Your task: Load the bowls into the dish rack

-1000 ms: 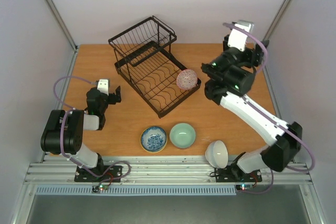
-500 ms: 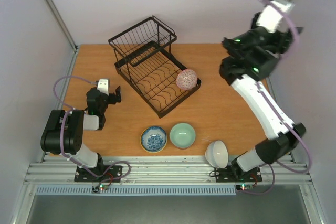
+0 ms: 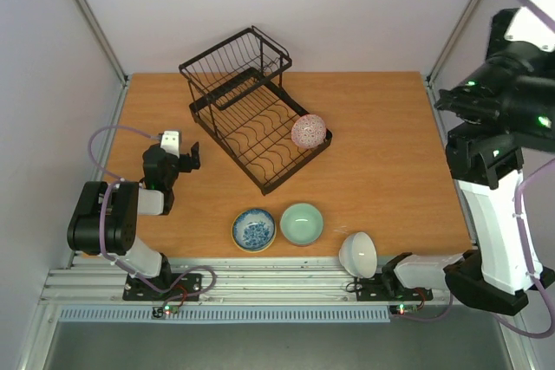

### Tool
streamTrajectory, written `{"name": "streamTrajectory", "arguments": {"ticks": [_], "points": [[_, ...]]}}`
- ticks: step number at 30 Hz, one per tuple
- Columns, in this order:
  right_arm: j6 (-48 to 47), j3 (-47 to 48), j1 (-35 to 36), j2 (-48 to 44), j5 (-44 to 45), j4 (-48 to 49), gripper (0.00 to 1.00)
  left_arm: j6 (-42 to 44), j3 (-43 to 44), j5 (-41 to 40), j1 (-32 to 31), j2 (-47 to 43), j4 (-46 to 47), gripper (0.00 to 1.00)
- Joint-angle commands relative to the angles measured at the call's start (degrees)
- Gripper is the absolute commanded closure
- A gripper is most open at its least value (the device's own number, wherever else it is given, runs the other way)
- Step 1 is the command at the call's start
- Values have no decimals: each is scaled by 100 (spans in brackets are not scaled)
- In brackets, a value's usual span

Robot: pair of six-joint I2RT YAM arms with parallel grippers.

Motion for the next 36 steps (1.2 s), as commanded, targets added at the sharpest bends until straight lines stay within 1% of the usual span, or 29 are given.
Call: {"name": "streamTrajectory", "arguments": {"ticks": [1, 3, 4, 6, 8, 9, 10, 11, 13, 16, 19, 23, 26, 29, 31, 33, 36], "points": [[2416, -135, 139, 170, -548, -4630, 18, -42, 122, -13, 21, -39, 189, 1], [3065, -316, 296, 143, -731, -5684, 19, -42, 121, -16, 22, -41, 186, 1], [3594, -351, 409, 118, -896, -6266, 19, -42, 125, -16, 23, -42, 188, 1], [4456, -321, 691, 54, -1408, -7438, 19, -42, 127, -14, 23, -37, 186, 1], [5452, -246, 951, -64, -2410, -8628, 19, -40, 127, -16, 27, -39, 186, 1], [5913, -279, 974, -163, -3011, -9007, 19, -42, 127, -16, 23, -38, 186, 1], [6244, -351, 941, -280, -3560, -9174, 19, -38, 121, -16, 19, -45, 182, 1], [6493, -499, 882, -384, -3937, -9186, 19, -40, 128, -10, 21, -41, 178, 1], [6862, -790, 671, -387, -4401, -9090, 18, -42, 129, -16, 23, -41, 175, 1], [7194, -1366, 358, -242, -5081, -8789, 18, -38, 131, -16, 20, -39, 180, 1], [7670, -1725, -74, -4, -5793, -8494, 18, -42, 123, -16, 22, -43, 178, 1], [8335, -1883, -1031, 240, -7000, -8212, 20, -42, 127, -16, 25, -40, 177, 1], [8933, -1909, -2012, 328, -8019, -8126, 21, -44, 127, 8, 21, -37, 182, 1], [9420, -1997, -2651, 482, -8882, -8044, 22, -29, 104, 176, 21, -59, 222, 8], [9533, -2114, -2837, 607, -9132, -7978, 22, 62, 36, 325, 26, -122, 325, 11], [9504, -2287, -2869, 696, -9049, -7883, 23, 79, -2, 260, 21, -373, 198, 12], [9463, -2590, -2869, 739, -8988, -7691, 23, 31, 249, 261, 22, -1034, -820, 14]]}}
